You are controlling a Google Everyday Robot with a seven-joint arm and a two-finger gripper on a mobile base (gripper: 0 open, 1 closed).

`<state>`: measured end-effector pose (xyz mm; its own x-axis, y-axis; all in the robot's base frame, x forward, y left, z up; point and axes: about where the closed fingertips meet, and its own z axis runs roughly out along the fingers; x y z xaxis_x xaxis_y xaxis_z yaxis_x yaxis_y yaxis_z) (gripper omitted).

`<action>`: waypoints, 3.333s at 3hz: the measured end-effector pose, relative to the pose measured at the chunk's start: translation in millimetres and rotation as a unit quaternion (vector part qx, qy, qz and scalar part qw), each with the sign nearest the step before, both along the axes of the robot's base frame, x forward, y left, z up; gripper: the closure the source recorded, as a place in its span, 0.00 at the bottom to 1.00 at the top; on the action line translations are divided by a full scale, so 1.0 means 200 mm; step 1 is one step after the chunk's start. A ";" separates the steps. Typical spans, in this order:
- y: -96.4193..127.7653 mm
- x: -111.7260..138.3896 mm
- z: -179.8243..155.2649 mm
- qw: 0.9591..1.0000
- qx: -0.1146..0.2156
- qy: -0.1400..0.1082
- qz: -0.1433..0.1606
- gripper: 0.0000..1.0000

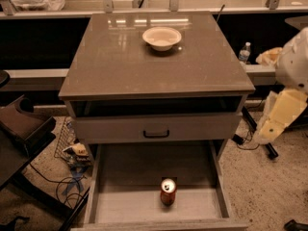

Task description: Pick coke can from middle drawer and place on counter

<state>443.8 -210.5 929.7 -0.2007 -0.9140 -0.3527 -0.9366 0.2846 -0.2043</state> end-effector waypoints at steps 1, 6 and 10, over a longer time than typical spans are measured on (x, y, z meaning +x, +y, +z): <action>0.04 0.00 -0.23 0.998 0.060 -0.006 0.011 0.00; 0.24 -0.07 -1.23 0.970 0.226 -0.044 0.075 0.00; 0.38 0.04 -2.17 0.934 0.344 -0.021 0.093 0.00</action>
Offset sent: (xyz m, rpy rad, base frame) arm -0.0084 0.0305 -0.1698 0.3740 -0.0775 0.1166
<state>451.7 -135.2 496.6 -0.0339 -0.4861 -0.8733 -0.9780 0.1961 -0.0712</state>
